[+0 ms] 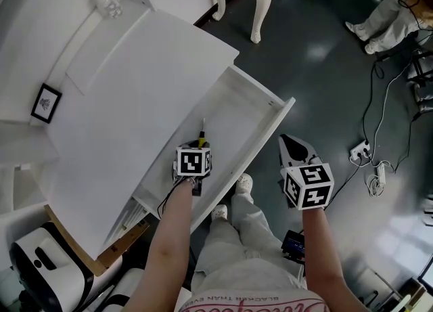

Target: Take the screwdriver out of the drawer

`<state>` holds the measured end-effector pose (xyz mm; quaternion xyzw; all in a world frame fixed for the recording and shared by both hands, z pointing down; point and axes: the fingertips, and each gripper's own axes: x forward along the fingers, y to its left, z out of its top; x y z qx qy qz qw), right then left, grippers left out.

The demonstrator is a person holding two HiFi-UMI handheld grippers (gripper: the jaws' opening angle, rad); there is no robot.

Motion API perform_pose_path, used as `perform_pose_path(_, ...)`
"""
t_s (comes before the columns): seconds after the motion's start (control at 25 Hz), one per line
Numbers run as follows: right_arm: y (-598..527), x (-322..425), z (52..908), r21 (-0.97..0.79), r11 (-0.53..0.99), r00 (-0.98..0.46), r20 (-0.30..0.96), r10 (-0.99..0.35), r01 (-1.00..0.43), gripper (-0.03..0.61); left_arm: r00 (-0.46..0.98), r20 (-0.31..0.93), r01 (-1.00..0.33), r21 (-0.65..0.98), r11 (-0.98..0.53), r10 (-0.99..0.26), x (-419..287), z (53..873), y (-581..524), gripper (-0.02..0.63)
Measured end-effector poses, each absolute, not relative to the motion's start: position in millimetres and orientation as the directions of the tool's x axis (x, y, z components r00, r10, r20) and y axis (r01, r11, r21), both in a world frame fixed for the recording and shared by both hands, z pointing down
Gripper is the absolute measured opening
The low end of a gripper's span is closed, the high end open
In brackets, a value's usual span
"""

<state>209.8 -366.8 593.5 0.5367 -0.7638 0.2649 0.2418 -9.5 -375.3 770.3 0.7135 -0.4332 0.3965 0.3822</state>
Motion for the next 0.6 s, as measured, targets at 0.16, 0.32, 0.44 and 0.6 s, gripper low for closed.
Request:
perform_pose_path(0.16,-369.3,217.2,594.2,-0.140,0.276,-0.297,0.658,-0.692,-0.951,0.006,0.241,0.917,-0.930,0.125,-0.345,-0.319,-11.7,778.8,-374.8,0.096)
perform_pose_path(0.32,-369.8,218.0,592.8,-0.142,0.273,-0.297,0.655,-0.695,-0.952,0.006,0.230,0.923,-0.933,0.119,-0.339,-0.309,-13.1,779.3,-375.3,0.083)
perform_pose_path(0.44,-368.3,218.3,589.6,-0.138,0.276,-0.297,0.652,-0.697,-0.951,0.006,0.237,0.921,-0.933,0.128,-0.336,-0.309,-13.6,777.1,-374.8,0.081)
perform_pose_path(0.6,-367.4,219.3,584.1,-0.135,0.276,-0.296,0.645,-0.705,-0.952,0.008,0.252,0.911,-0.932,0.137,-0.336,-0.326,-9.4,767.7,-373.8,0.081)
